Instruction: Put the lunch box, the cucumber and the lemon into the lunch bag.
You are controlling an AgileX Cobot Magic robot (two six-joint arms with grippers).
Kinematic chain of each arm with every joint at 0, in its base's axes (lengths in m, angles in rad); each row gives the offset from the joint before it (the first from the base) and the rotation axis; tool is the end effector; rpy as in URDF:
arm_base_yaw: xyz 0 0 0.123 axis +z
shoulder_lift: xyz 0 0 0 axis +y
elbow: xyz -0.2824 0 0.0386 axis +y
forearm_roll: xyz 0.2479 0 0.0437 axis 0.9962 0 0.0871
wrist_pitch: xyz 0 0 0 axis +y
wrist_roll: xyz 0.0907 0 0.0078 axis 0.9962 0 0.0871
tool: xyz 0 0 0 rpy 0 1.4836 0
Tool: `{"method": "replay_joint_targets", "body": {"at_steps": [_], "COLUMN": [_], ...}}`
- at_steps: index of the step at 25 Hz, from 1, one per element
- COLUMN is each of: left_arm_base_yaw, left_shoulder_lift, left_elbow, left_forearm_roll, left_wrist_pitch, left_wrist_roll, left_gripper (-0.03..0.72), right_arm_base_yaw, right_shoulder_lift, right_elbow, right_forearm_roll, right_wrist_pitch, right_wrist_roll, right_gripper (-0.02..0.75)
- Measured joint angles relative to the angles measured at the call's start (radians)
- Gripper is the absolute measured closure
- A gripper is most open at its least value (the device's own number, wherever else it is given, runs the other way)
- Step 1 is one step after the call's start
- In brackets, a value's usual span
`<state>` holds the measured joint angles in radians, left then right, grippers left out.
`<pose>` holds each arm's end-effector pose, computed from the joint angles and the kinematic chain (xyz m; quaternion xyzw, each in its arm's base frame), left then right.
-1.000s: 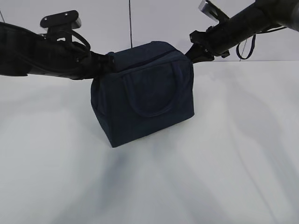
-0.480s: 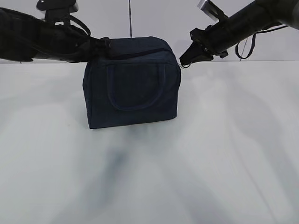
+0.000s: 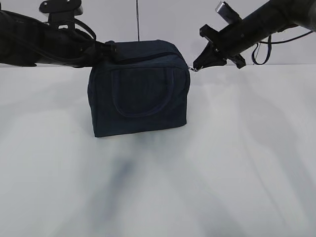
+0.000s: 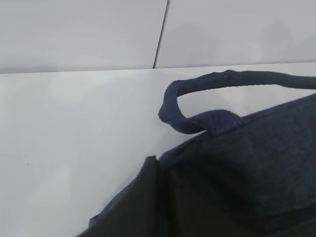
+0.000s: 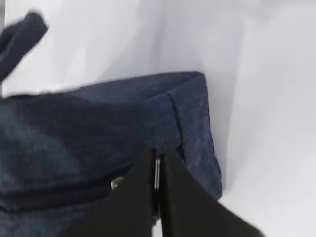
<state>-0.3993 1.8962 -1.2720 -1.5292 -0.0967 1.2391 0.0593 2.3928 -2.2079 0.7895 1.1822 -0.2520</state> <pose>0.4010 -0.1598 0.2228 0.0235 0.8674 -0.1279 0.4804 0.5088 0.0902 0.2219 -0.0501 0.9167 0.3587 0.1691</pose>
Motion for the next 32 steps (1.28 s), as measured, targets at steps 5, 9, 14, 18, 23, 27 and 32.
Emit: {"method": "replay_joint_targets", "body": {"at_steps": [5,9,14,18,23,27,32], "left_arm_base_yaw": [0.000,0.000,0.000,0.000,0.000,0.000,0.000], "left_shoulder_lift": [0.000,0.000,0.000,0.000,0.000,0.000,0.000], "left_elbow": [0.000,0.000,0.000,0.000,0.000,0.000,0.000], "left_forearm_roll": [0.000,0.000,0.000,0.000,0.000,0.000,0.000], "left_wrist_pitch": [-0.001,-0.001,-0.002,-0.002,-0.002,-0.002,0.000], "left_wrist_roll": [0.000,0.000,0.000,0.000,0.000,0.000,0.000], "left_gripper": [0.694,0.694,0.694,0.694,0.694,0.694,0.694], "right_arm_base_yaw": [-0.002,-0.003,-0.004,-0.006,-0.008,-0.013,-0.013], "right_shoulder_lift": [0.000,0.000,0.014,0.029,0.043,0.057,0.079], "right_elbow": [0.000,0.000,0.000,0.000,0.000,0.000,0.000], "right_forearm_roll": [0.001,0.001,0.041,0.094,0.137,0.159,0.162], "right_wrist_pitch": [-0.054,-0.054,-0.047,-0.041,-0.095,-0.113,-0.113], "right_wrist_roll": [0.166,0.229,0.336,0.465,0.625,0.663,0.670], "right_gripper": [0.731,0.731,0.731,0.731,0.731,0.731,0.731]}}
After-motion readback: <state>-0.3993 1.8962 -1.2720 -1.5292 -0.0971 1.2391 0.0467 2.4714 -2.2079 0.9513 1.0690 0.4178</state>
